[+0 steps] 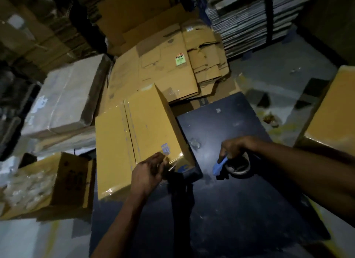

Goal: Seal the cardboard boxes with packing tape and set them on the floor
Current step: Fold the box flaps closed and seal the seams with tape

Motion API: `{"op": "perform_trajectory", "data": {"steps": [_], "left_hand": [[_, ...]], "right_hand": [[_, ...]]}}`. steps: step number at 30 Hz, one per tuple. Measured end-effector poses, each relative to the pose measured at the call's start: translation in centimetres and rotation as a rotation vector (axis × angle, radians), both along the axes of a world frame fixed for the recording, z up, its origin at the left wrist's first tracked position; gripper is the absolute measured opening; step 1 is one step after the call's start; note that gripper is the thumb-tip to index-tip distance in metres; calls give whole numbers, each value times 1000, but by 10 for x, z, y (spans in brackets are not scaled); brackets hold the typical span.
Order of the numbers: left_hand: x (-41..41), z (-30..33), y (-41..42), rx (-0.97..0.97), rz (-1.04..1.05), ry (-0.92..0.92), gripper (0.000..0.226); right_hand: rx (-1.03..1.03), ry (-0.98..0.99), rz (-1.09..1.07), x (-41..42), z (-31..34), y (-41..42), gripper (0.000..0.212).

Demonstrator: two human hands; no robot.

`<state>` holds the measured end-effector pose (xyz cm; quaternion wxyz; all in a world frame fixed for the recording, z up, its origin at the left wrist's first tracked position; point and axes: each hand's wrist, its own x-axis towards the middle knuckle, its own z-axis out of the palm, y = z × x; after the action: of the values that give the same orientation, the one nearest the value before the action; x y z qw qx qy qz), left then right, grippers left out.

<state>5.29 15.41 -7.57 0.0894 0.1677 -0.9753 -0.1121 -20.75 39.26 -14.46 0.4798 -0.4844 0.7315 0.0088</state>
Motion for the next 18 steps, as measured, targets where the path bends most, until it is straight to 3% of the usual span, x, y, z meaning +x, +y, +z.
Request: {"op": "perform_trajectory", "data": {"steps": [6, 10, 12, 14, 18], "left_hand": [[-23, -14, -2, 181, -10, -64, 62], [-38, -18, -6, 264, -13, -51, 53], [-47, -16, -8, 280, -141, -12, 40], [-57, -15, -12, 241, -355, -7, 47], [-73, -16, -24, -61, -662, -175, 52]], "right_hand": [[-48, -44, -167, -2, -13, 5, 50], [-16, 58, -173, 1, -9, 5, 51], [-65, 193, -167, 8, -9, 2, 59], [-189, 217, -208, 19, -10, -4, 70], [-554, -61, -499, 50, -7, -16, 72]]}}
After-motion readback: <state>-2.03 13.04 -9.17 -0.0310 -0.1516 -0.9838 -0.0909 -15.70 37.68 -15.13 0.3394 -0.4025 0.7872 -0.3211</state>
